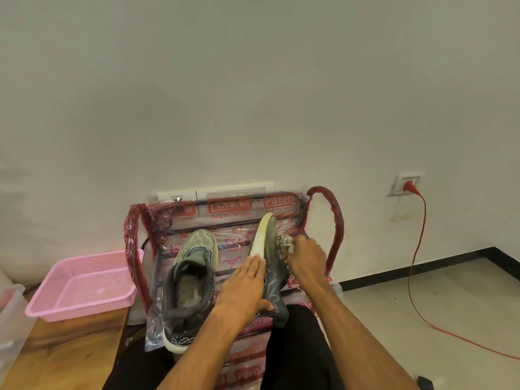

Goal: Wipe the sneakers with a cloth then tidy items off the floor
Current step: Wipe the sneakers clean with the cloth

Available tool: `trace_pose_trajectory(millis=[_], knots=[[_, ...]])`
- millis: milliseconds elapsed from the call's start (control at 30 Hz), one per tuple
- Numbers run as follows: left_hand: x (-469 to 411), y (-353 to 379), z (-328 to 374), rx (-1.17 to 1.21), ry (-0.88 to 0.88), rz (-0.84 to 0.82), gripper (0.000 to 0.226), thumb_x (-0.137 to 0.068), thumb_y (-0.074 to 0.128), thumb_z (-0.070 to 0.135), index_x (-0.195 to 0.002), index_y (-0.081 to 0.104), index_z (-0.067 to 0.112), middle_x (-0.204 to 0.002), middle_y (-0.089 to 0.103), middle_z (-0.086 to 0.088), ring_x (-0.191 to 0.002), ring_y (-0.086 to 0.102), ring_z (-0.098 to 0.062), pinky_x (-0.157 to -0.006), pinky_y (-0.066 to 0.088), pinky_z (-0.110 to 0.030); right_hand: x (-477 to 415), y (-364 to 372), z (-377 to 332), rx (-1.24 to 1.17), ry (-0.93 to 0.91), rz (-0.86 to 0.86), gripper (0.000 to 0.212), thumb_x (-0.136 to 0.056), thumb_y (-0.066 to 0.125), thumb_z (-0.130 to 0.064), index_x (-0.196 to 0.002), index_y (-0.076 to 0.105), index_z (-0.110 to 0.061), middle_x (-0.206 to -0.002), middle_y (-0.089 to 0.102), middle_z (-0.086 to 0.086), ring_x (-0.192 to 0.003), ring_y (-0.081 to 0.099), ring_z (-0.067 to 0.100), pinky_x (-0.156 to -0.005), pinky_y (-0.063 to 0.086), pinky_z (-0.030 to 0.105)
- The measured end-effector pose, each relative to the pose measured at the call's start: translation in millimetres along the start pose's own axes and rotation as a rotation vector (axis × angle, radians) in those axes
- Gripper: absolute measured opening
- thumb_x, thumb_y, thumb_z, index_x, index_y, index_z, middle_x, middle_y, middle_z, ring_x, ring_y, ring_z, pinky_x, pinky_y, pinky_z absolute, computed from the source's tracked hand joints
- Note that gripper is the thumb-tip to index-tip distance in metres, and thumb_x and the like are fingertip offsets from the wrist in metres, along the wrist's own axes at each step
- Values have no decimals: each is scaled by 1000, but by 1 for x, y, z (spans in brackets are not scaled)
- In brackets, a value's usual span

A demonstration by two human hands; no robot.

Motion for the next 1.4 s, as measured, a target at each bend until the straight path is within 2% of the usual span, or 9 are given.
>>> trace_pose_trajectory(millis=[133, 333, 567, 733, 900, 1000, 1200, 1333, 1400], knots=[[1, -1, -2, -47, 4, -3, 99, -91, 51, 55, -152, -11, 8, -160, -15, -9, -147, -13, -21, -121, 0, -38, -8, -23, 13, -79, 43, 42, 27, -93, 63, -30, -115, 56, -16, -106, 67, 6, -93, 65, 25, -79, 52, 36], [0, 1, -2, -56, 6, 34, 99, -90, 50, 56, -152, -10, 9, -160, -13, -9, -147, -12, -21, -121, 0, -38, 13, -5, -33, 14, -153, -74, 29, -90, 62, -43, -100, 68, -17, -90, 70, 2, -79, 65, 20, -70, 53, 31], [-1, 1, -4, -66, -14, 19, 97, -91, 48, 58, -152, -9, 9, -160, -13, -10, -147, -12, -21, -121, 0, -38, 11, -5, -44, 141, -139, -40, 22, -97, 55, -25, -110, 63, -9, -105, 68, 9, -94, 65, 25, -80, 50, 34], [-2, 1, -2, -108, -8, 22, 95, -92, 47, 55, -152, -9, 7, -160, -13, -10, -147, -12, -21, -121, -2, -37, 15, 0, -52, 185, -205, -197, 31, -90, 64, -30, -111, 60, -7, -104, 68, 10, -94, 65, 27, -80, 53, 37], [-1, 3, 0, -110, 1, 15, 96, -93, 46, 56, -151, -12, 8, -160, -16, -9, -147, -16, -20, -120, -5, -36, 18, 4, -36, 307, -199, -474, 18, -85, 66, -16, -101, 62, -6, -99, 66, 7, -90, 65, 23, -82, 55, 35], [-1, 2, -2, -98, -4, -6, 96, -92, 45, 56, -151, -13, 8, -159, -17, -9, -147, -16, -20, -121, -5, -37, 5, -16, -29, 318, -151, -373, 13, -90, 61, -20, -98, 56, -11, -89, 58, 3, -82, 60, 20, -80, 54, 33], [0, -1, -3, -69, -8, 7, 96, -92, 47, 55, -152, -11, 7, -160, -14, -10, -147, -13, -21, -121, -3, -37, 6, -11, -26, 50, -94, -214, 27, -89, 56, -39, -95, 64, -13, -87, 65, 0, -77, 62, 18, -77, 56, 35], [-1, 0, -6, -50, -21, 13, 95, -93, 48, 54, -152, -9, 7, -160, -13, -10, -148, -12, -21, -121, -1, -38, 21, 19, -28, -135, -105, -254, 46, -84, 54, -56, -116, 63, -24, -106, 64, 0, -94, 63, 20, -78, 53, 34], [-2, 1, -6, -41, -21, 10, 95, -92, 49, 55, -152, -8, 8, -160, -13, -10, -148, -12, -21, -121, 0, -39, 23, 23, -25, -220, -106, -271, 42, -86, 58, -48, -122, 60, -27, -111, 66, 0, -99, 63, 20, -84, 53, 37]])
Point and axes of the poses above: each hand's wrist, its own x-axis away from the middle knuckle, its own y-axis out of the palm, z = x × y, the point moved 10 cm from there along -x, towards the middle knuckle
